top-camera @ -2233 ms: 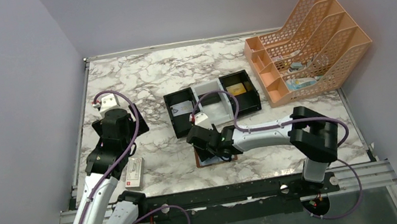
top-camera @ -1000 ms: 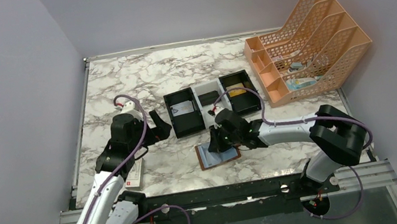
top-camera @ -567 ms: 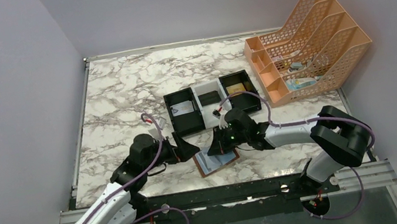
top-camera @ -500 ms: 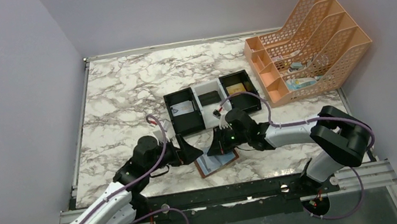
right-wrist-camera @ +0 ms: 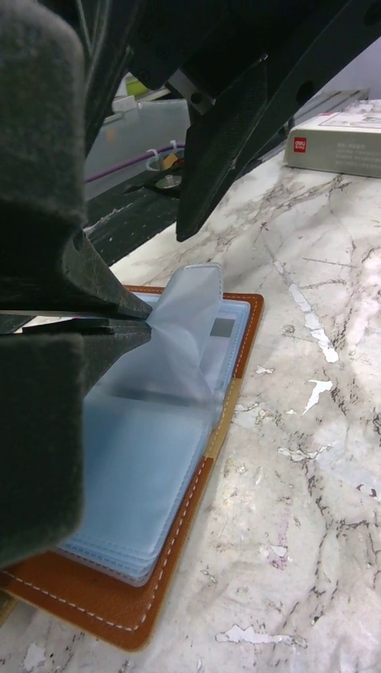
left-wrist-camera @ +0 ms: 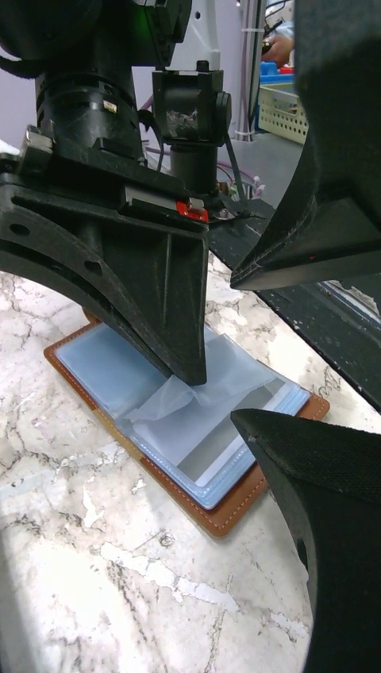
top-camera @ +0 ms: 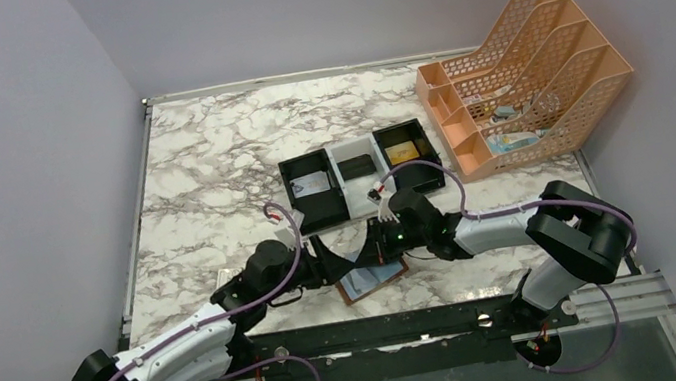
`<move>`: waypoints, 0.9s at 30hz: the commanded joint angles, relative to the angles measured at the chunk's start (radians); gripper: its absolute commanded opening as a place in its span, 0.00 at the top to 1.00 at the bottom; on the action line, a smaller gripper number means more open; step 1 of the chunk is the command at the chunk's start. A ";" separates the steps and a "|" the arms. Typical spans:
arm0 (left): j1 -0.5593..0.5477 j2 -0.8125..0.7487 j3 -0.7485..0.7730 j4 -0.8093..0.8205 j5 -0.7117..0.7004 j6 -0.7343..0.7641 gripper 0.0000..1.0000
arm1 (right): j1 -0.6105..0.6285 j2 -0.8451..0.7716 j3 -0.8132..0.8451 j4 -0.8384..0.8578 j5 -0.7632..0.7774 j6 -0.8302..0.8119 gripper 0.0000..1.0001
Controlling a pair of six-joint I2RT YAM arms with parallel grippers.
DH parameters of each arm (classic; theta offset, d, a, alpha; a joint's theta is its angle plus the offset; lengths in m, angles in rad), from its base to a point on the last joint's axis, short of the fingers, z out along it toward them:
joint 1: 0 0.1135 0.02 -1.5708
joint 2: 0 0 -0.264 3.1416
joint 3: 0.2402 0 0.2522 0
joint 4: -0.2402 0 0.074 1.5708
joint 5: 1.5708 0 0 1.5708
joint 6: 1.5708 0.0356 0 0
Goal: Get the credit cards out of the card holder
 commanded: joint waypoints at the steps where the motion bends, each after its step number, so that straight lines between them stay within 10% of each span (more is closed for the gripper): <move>1: -0.028 0.010 -0.053 0.044 -0.046 -0.043 0.42 | -0.006 0.002 -0.018 0.067 -0.030 0.026 0.96; 27: -0.129 0.307 0.016 0.262 -0.047 0.032 0.52 | -0.008 0.002 -0.027 0.086 -0.064 0.056 0.95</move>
